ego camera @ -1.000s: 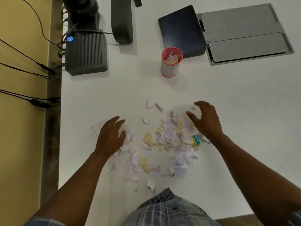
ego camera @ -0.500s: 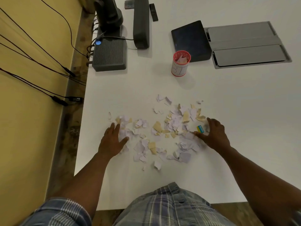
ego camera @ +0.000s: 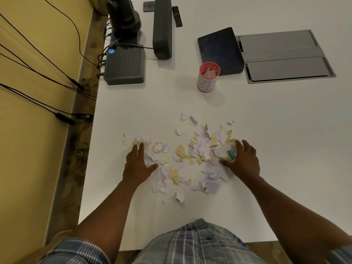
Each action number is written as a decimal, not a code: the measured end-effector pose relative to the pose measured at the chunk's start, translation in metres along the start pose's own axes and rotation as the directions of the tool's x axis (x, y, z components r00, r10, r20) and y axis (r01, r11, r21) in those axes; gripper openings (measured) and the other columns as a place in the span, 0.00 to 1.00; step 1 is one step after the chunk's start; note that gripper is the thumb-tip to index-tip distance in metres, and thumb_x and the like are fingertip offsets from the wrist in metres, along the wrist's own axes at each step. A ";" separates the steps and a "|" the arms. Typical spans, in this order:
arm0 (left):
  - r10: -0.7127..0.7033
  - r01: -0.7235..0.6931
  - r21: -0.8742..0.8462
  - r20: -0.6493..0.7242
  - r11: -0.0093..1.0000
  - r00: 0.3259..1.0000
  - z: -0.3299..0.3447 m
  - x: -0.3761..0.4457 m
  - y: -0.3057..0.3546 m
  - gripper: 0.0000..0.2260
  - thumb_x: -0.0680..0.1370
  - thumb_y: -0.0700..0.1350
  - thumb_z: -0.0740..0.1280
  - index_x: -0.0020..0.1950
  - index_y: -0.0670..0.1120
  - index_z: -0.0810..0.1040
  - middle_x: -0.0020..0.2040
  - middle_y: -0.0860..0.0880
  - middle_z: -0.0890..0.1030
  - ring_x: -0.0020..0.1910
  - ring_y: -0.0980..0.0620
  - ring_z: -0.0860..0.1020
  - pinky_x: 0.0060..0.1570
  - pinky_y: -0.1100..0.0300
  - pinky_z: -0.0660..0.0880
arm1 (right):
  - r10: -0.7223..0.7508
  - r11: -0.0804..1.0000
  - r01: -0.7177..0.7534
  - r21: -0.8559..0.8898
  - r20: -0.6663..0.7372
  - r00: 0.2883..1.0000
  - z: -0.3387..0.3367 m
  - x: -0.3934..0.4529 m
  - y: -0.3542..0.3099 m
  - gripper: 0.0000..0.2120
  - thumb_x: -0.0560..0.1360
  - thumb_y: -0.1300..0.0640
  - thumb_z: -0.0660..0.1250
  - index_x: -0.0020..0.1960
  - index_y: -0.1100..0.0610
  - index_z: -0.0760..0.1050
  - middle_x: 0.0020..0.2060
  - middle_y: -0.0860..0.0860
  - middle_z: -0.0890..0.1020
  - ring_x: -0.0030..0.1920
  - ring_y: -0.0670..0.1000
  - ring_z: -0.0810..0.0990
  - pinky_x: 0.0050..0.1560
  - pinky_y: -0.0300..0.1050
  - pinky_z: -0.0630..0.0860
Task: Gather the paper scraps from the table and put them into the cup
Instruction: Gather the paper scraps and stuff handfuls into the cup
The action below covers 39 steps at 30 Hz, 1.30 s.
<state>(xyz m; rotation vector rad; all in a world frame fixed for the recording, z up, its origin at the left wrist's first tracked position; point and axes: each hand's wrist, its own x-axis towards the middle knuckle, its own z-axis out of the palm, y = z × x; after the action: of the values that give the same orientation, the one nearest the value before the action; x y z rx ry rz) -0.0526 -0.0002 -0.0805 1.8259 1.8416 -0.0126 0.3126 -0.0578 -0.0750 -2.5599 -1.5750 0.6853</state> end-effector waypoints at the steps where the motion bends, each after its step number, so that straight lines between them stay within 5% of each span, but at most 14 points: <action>1: -0.003 0.003 0.020 -0.021 1.000 1.000 -0.001 0.003 0.002 0.48 0.67 0.66 0.69 0.77 0.50 0.47 0.77 0.43 0.52 0.75 0.40 0.54 0.69 0.42 0.63 | 0.022 1.000 -0.022 -0.016 -0.021 1.000 -0.001 0.001 0.000 0.50 0.62 0.31 0.71 0.74 0.54 0.55 0.74 0.56 0.60 0.72 0.61 0.59 0.63 0.59 0.70; 9: -0.033 0.033 0.059 0.003 0.998 0.999 -0.003 0.026 0.016 0.47 0.63 0.66 0.72 0.75 0.50 0.57 0.71 0.43 0.62 0.66 0.40 0.63 0.57 0.45 0.72 | 0.067 0.993 -0.069 0.097 0.024 0.997 0.000 0.016 -0.017 0.52 0.57 0.34 0.77 0.69 0.61 0.61 0.62 0.61 0.68 0.62 0.63 0.67 0.59 0.55 0.70; 14: 0.037 -0.035 -0.046 0.031 0.998 0.999 0.007 0.032 0.038 0.43 0.65 0.60 0.75 0.74 0.52 0.59 0.68 0.45 0.63 0.65 0.44 0.64 0.56 0.51 0.72 | -0.022 0.992 0.008 0.126 0.104 0.994 0.007 0.019 -0.043 0.36 0.65 0.46 0.77 0.65 0.59 0.66 0.59 0.59 0.68 0.59 0.61 0.70 0.54 0.52 0.72; 18: 0.109 -0.109 -0.018 0.050 0.994 0.993 0.012 0.033 0.057 0.40 0.68 0.57 0.74 0.75 0.54 0.58 0.67 0.44 0.62 0.64 0.44 0.64 0.55 0.53 0.73 | -0.191 0.978 0.179 0.110 0.109 0.976 0.013 0.018 -0.065 0.26 0.74 0.58 0.67 0.71 0.56 0.64 0.64 0.59 0.68 0.62 0.60 0.70 0.56 0.52 0.73; 26: 0.266 -0.266 -0.006 0.064 0.964 0.962 0.014 0.037 0.078 0.23 0.74 0.40 0.69 0.68 0.47 0.71 0.64 0.42 0.67 0.61 0.43 0.70 0.57 0.53 0.72 | -0.389 0.921 0.386 0.055 0.068 0.919 0.011 0.024 -0.085 0.12 0.77 0.61 0.63 0.59 0.60 0.75 0.53 0.58 0.77 0.49 0.59 0.78 0.42 0.48 0.75; 33: 0.256 -0.252 -0.117 0.022 0.961 0.966 0.011 0.043 0.085 0.11 0.73 0.36 0.69 0.55 0.38 0.79 0.53 0.42 0.78 0.52 0.43 0.78 0.50 0.56 0.75 | -0.389 0.919 0.380 0.103 0.097 0.916 0.009 0.030 -0.087 0.10 0.75 0.62 0.65 0.56 0.61 0.77 0.47 0.58 0.80 0.45 0.59 0.79 0.45 0.51 0.77; 39: 0.215 -0.214 -0.243 -0.022 0.946 0.976 0.005 0.050 0.091 0.06 0.69 0.34 0.70 0.45 0.38 0.84 0.45 0.40 0.83 0.45 0.44 0.81 0.46 0.59 0.76 | -0.293 0.921 0.265 0.286 0.058 0.954 0.004 0.035 -0.095 0.10 0.74 0.63 0.67 0.54 0.60 0.81 0.46 0.58 0.85 0.43 0.56 0.83 0.43 0.37 0.72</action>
<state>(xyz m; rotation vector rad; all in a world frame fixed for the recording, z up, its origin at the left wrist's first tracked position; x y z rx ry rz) 0.0375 0.0518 -0.0706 1.8359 1.5542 0.2769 0.2450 0.0164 -0.0643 -2.0812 -1.6908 0.9357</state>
